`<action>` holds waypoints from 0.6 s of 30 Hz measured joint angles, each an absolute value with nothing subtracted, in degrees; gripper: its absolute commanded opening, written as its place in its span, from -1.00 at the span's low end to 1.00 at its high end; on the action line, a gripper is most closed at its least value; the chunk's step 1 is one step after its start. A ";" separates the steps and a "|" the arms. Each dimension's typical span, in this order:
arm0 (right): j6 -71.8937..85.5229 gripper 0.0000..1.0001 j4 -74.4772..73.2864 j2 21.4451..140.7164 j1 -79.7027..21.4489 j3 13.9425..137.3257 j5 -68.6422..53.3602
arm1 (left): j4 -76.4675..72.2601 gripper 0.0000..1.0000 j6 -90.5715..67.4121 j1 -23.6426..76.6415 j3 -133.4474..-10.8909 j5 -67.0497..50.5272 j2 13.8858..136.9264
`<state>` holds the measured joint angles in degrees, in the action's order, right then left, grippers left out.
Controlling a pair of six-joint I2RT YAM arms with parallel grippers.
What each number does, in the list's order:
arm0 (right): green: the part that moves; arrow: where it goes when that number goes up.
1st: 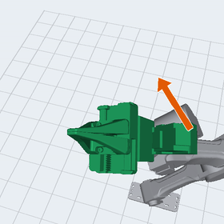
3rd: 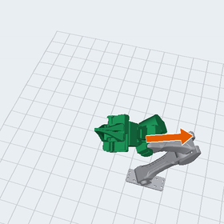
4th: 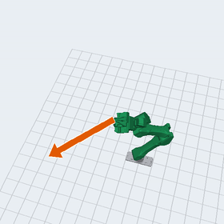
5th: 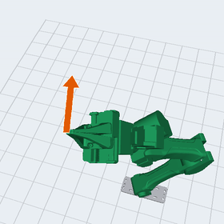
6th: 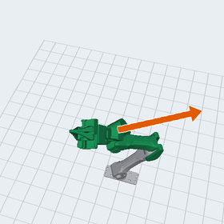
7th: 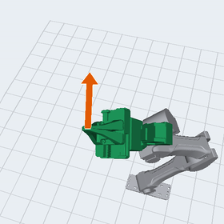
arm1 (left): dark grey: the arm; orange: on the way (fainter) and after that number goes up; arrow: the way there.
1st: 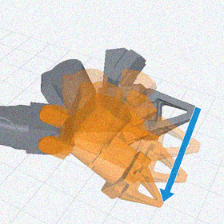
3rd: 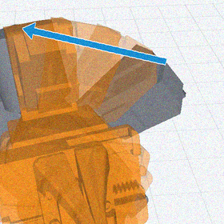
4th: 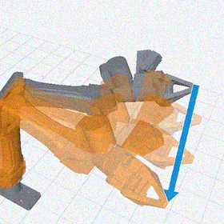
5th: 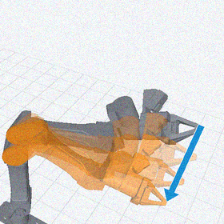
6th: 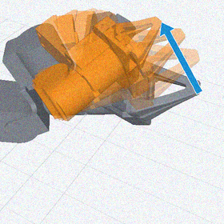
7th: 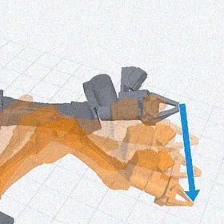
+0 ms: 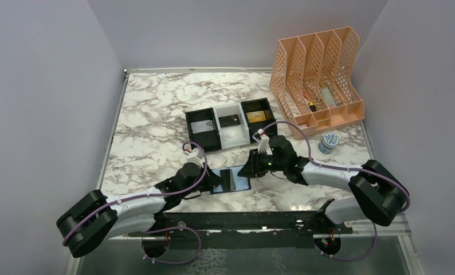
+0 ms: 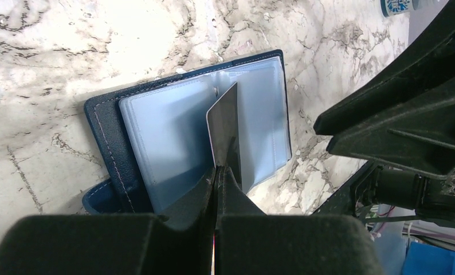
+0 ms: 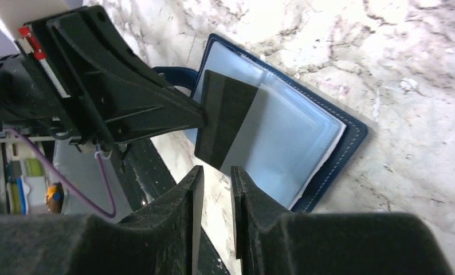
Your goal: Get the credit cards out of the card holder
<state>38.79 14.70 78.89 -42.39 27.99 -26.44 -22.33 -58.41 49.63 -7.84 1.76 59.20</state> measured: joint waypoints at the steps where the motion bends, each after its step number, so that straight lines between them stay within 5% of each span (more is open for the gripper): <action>1: 38.79 -0.49 15.14 78.94 -42.46 27.99 -27.03 | -22.31 -1.00 -58.41 49.63 -7.84 1.76 59.20; 9: 39.07 -0.49 17.45 86.94 -43.48 28.97 -30.61 | -22.31 -0.94 -58.39 49.63 -8.60 1.78 60.66; 18: 39.27 -0.47 18.92 91.37 -43.57 29.45 -29.95 | -23.05 -0.57 -58.19 49.63 -9.65 1.58 64.34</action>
